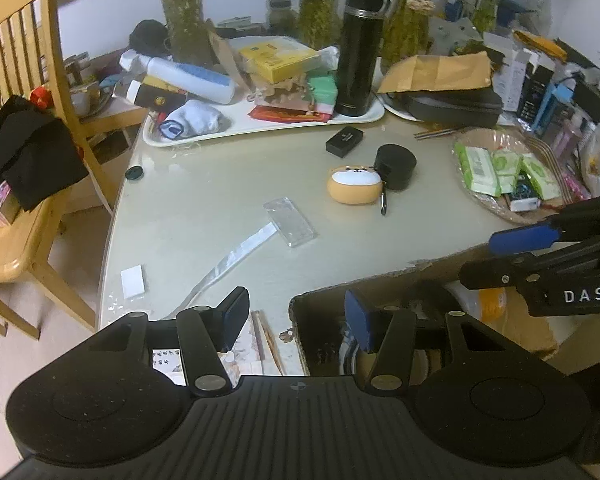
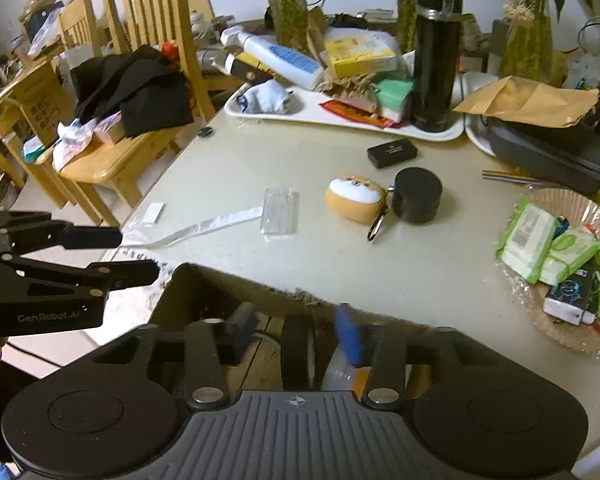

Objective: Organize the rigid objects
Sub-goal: 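Open the right tool to release the black tape roll into the box, then move both open tools from the box back over the table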

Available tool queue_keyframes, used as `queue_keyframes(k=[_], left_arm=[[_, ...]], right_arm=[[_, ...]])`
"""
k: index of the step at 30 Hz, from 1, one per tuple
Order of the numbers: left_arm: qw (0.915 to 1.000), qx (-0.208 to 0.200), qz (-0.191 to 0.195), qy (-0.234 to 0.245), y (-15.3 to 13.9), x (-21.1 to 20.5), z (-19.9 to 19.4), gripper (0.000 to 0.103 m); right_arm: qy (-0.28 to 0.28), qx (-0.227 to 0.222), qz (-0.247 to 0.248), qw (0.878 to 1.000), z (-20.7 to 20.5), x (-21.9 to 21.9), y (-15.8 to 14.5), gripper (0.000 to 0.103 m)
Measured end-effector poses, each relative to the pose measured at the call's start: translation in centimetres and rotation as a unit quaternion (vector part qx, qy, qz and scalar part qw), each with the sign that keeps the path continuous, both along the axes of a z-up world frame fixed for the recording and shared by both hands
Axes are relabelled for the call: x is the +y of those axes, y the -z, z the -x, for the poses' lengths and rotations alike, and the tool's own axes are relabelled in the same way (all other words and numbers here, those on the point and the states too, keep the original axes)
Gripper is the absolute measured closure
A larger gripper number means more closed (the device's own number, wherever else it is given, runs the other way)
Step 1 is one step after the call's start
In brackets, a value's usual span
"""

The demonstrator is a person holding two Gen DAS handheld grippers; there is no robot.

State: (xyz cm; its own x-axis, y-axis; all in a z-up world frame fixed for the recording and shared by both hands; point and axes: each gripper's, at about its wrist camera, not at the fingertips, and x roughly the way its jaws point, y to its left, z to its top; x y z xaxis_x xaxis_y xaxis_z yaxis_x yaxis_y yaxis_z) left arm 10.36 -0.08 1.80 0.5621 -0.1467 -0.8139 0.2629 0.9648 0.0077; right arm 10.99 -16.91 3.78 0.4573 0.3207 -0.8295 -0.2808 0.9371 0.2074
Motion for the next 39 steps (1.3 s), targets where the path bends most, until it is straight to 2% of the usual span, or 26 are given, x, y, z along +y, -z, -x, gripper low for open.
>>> queue_keyframes(k=[2, 4, 6, 10, 15, 20, 29, 33, 35, 39], left_arm=[[1.0, 0.001, 0.0, -0.002, 0.0, 0.0, 0.0, 0.051], [1.0, 0.002, -0.001, -0.004, 0.0, 0.0, -0.1, 0.051], [1.0, 0.003, -0.002, -0.006, 0.0, 0.0, -0.2, 0.051], [0.9999, -0.003, 0.011, 0.005, -0.3, -0.2, -0.1, 0.051], [0.9997, -0.009, 0.017, 0.012, -0.7, -0.6, 0.1, 0.051], [0.9998, -0.004, 0.021, -0.001, -0.8, -0.2, -0.1, 0.051], [0.9995, -0.001, 0.031, -0.009, -1.1, 0.3, -0.3, 0.051], [0.9995, 0.001, 0.031, -0.006, -1.0, 0.2, -0.3, 0.051], [0.9995, 0.001, 0.031, -0.005, -1.0, 0.2, -0.3, 0.051], [0.9994, 0.001, 0.033, -0.005, -1.0, 0.2, -0.3, 0.051]], right_arm=[[0.006, 0.0, 0.002, 1.0, -0.2, -0.2, 0.0, 0.046], [0.014, 0.002, 0.001, 1.0, -0.4, -0.4, 0.0, 0.03], [0.021, 0.0, 0.001, 1.0, -0.4, -0.7, -0.1, 0.022], [0.031, 0.003, 0.009, 0.999, -0.6, -1.0, 0.0, 0.021], [0.048, 0.023, 0.057, 0.997, -0.9, -1.1, 1.2, 0.021], [0.056, 0.043, 0.104, 0.992, -1.5, -1.5, 2.9, 0.021], [0.009, 0.041, 0.195, 0.98, -1.5, 0.8, 5.3, 0.021], [-0.03, 0.04, 0.188, 0.981, -1.2, 2.3, 5.6, 0.021], [-0.052, 0.038, 0.163, 0.984, -1.0, 2.8, 5.3, 0.021], [-0.056, 0.03, 0.148, 0.987, -0.9, 3.1, 4.7, 0.017]])
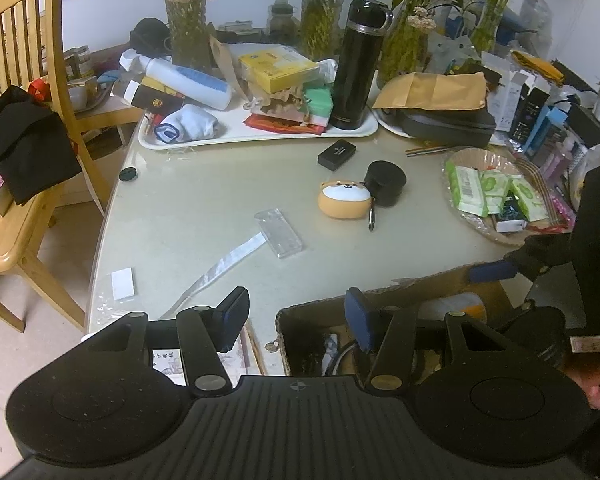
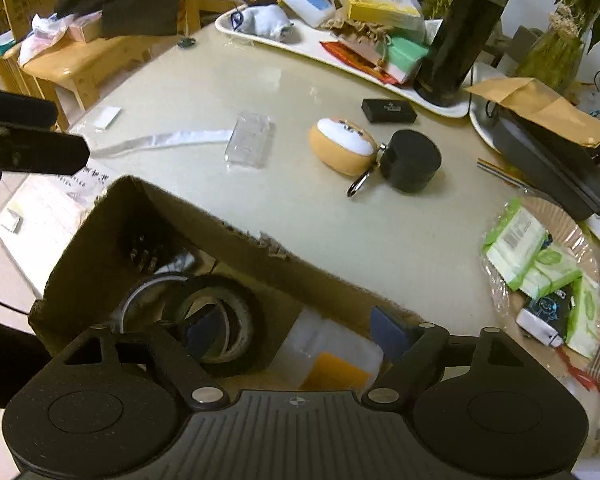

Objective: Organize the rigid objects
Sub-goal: 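Move both open tools from the box back over the table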

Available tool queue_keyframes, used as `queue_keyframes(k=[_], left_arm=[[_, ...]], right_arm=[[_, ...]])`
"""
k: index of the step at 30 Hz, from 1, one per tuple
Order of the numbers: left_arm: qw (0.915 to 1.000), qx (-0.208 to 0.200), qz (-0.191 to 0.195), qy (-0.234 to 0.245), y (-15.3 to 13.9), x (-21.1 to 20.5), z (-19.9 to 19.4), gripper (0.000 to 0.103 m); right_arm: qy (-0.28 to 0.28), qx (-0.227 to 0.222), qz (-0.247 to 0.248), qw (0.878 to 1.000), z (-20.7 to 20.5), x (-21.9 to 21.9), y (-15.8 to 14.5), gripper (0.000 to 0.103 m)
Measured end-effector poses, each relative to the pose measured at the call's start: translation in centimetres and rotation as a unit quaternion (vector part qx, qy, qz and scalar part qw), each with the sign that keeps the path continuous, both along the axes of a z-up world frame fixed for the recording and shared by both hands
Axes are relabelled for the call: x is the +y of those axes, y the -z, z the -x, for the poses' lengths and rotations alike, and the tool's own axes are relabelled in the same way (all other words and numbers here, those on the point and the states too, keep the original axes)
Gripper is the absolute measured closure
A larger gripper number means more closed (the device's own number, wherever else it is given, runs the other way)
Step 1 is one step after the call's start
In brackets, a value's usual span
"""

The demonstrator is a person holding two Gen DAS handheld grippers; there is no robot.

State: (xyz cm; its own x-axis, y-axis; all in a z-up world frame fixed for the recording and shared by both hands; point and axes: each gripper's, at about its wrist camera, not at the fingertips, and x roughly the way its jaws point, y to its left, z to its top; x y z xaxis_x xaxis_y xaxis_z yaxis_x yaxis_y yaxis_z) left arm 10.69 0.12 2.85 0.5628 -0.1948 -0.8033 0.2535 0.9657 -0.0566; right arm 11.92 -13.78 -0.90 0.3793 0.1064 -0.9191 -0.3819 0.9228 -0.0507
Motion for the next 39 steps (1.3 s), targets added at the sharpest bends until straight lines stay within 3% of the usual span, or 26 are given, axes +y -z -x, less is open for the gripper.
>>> queue_keyframes(k=[19, 32, 39], left_arm=[[0.9995, 0.002, -0.029, 0.013, 1.1, -1.1, -1.5, 0.051], [0.9994, 0.006, -0.029, 0.017, 3.5, -1.3, -5.1, 0.051], [0.9987, -0.002, -0.042, 0.028, 4.8, -2.0, -7.7, 0.051]], right_arm=[[0.116, -0.022, -0.083, 0.99, -4.0, -5.0, -1.8, 0.004], [0.148, -0.022, -0.071, 0.986, -6.0, -7.1, -1.5, 0.003], [0.135, -0.026, -0.053, 0.989, -6.7, -6.7, -1.4, 0.003]])
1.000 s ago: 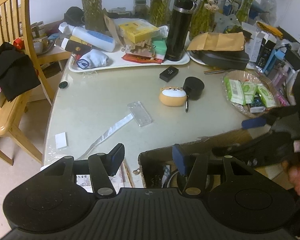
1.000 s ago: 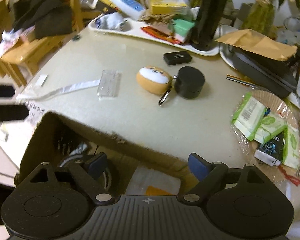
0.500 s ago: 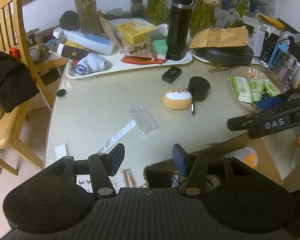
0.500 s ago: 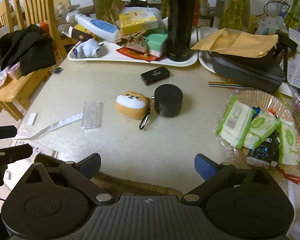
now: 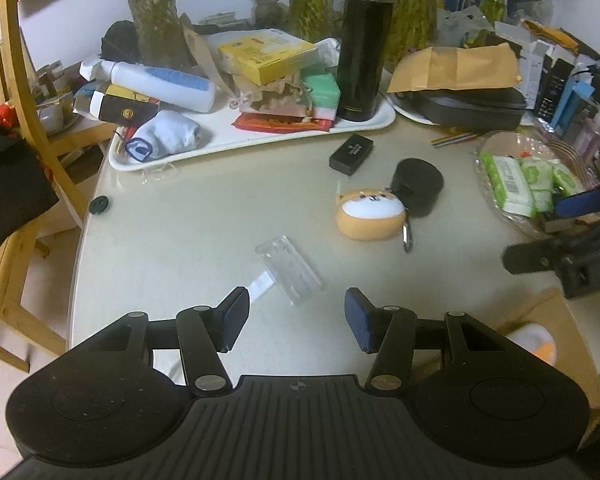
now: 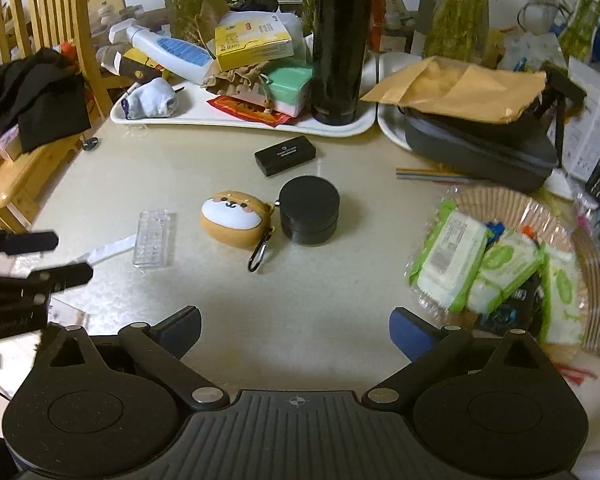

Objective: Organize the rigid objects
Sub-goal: 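Move both open tools from the box back over the table, then grasp the clear plastic tray with the left tool and lift it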

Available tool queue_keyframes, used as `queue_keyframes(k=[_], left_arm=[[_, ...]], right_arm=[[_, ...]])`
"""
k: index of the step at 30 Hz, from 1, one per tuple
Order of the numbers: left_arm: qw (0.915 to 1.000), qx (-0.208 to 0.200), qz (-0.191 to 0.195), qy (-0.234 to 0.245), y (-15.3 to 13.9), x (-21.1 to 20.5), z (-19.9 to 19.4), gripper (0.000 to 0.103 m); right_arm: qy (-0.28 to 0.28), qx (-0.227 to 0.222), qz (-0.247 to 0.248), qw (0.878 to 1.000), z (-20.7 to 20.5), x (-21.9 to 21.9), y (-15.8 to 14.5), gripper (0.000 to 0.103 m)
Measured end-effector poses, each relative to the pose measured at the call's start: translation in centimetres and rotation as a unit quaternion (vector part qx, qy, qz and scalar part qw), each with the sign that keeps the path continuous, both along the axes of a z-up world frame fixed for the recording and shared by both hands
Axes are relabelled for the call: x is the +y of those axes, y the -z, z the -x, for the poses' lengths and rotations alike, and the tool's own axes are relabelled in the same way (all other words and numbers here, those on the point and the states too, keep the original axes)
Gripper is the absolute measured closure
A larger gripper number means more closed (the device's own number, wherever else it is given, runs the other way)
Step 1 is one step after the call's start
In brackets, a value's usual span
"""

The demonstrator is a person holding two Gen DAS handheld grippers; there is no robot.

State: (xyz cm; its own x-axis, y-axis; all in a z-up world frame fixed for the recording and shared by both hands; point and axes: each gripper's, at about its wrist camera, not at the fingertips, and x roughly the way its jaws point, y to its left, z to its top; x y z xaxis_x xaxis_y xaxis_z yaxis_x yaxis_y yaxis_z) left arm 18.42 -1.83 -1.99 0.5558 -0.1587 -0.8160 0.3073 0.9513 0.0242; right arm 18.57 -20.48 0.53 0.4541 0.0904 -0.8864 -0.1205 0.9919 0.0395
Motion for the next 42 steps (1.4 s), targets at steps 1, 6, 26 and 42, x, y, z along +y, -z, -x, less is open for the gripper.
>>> queue_keyframes(k=[1, 6, 26, 42], left_arm=[[1.0, 0.001, 0.002, -0.004, 0.2, 0.1, -0.4, 0.051], [0.9996, 0.016, 0.009, -0.02, 1.3, 0.1, -2.4, 0.051], [0.9944, 0.093, -0.018, -0.047, 7.0, -1.7, -8.0, 0.051], [0.9947, 0.084, -0.04, -0.045, 7.1, -2.6, -7.6, 0.07]], right_arm=[[-0.001, -0.002, 0.007, 1.0, -0.1, 0.1, 0.0, 0.003], [0.007, 0.0, 0.001, 1.0, -0.3, -0.3, -0.1, 0.003], [0.016, 0.016, -0.034, 0.999, -0.6, -0.4, -0.3, 0.003], [0.023, 0.023, -0.025, 0.999, -0.6, -0.7, 0.1, 0.002]])
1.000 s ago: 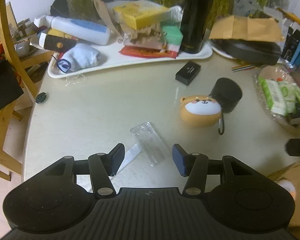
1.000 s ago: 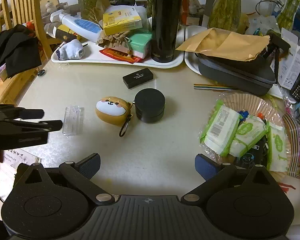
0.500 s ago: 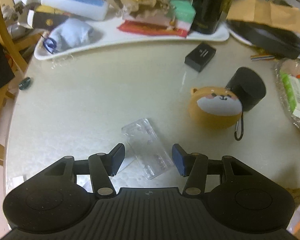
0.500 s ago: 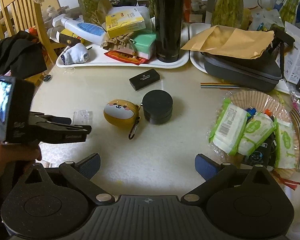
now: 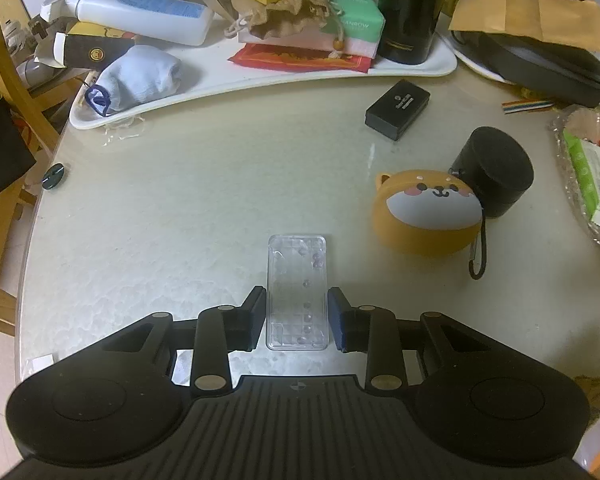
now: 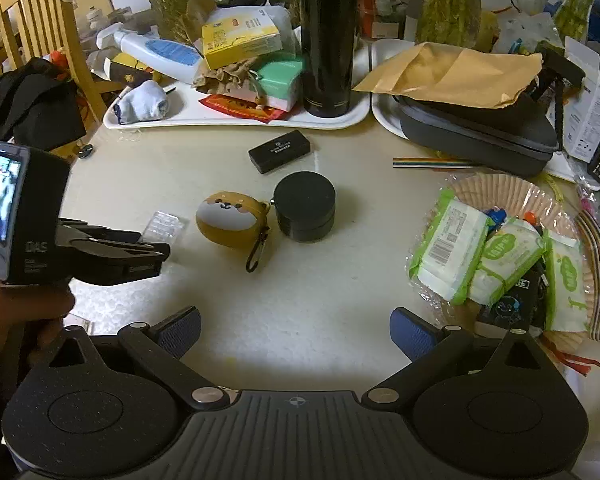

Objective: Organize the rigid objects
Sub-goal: 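Grasp the clear plastic tray with the left tool and lift it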

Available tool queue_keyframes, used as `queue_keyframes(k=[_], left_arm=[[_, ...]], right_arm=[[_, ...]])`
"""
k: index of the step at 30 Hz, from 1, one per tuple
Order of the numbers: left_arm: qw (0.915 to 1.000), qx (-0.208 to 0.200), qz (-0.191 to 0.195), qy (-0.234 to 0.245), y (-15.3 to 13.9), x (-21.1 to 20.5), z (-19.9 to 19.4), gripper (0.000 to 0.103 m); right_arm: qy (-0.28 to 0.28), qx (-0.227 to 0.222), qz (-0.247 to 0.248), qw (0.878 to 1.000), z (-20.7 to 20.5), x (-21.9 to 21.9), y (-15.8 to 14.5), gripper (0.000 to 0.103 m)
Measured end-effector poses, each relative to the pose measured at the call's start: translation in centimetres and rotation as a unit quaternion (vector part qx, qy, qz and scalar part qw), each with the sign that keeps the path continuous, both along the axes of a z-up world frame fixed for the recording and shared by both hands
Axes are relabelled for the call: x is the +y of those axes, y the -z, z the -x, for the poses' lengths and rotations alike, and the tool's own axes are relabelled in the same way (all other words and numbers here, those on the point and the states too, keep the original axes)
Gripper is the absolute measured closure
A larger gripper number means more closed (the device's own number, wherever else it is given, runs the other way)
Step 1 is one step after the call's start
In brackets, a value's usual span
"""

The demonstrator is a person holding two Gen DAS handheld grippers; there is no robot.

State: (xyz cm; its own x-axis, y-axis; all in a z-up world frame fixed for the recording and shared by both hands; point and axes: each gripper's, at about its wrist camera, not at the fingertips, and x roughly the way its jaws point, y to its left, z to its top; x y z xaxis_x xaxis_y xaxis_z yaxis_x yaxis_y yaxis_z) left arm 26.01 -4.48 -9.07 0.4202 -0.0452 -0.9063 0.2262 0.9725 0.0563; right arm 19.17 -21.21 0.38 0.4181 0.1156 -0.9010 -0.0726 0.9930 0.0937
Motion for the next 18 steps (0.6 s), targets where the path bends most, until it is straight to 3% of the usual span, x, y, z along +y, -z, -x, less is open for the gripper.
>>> queue_keyframes(k=[18], left_arm=[[0.9981, -0.034, 0.041, -0.032, -4.6, 2.1, 1.7, 0.07]], right_arm=[[0.009, -0.009, -0.001, 1.0, -0.7, 0.4, 0.3, 0.0]])
